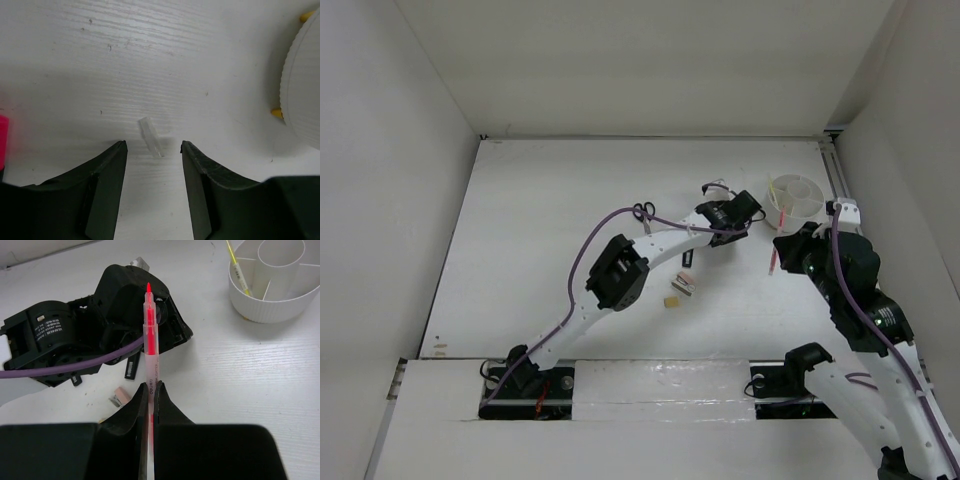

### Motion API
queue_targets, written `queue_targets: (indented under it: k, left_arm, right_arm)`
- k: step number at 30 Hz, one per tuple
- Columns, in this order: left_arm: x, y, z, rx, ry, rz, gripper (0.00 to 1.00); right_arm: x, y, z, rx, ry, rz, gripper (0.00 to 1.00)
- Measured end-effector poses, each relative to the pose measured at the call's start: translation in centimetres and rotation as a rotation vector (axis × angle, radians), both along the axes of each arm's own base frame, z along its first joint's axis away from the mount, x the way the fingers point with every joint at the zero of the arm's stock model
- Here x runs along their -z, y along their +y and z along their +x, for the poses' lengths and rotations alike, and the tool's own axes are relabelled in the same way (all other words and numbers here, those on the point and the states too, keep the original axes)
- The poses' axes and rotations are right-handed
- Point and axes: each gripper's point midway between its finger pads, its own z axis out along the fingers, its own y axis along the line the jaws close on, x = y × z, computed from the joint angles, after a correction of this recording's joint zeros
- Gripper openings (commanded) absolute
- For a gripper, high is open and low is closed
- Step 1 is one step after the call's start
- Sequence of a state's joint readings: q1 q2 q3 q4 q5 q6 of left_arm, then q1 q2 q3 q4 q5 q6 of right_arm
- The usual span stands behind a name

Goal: Sort the stationery into containers
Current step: Pick up the pen cap from the center of the board.

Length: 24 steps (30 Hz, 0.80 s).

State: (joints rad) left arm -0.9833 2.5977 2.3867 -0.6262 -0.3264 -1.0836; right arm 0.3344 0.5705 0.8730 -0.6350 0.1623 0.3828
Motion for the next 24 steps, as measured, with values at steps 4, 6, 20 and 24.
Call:
queue_targets:
  k: [4, 6, 20, 24]
  left_arm:
    - [0.13, -0.19, 0.33, -0.003, -0.01, 0.001, 0.4]
    - [0.08, -0.3, 0.43, -0.004, -0.013, 0.0, 0.4]
    - [0.62, 0.54, 0.85, -0.006, -0.009, 0.033, 0.18]
    - [0.81, 0.68, 0.9, 0.001, -0.008, 0.042, 0.11]
  right_arm:
    - [-0.07, 0.09, -0.07, -0.006, -0.003, 0.003, 0.0]
    - [-0.13, 0.14, -0.14, -0.01, -0.005, 0.005, 0.0]
    - [-0.73, 0.32, -0.46, -0.024, -0.03, 0.019, 0.0]
    - [-0.76, 0.38, -0.5, -0.028, -0.031, 0.02, 0.0]
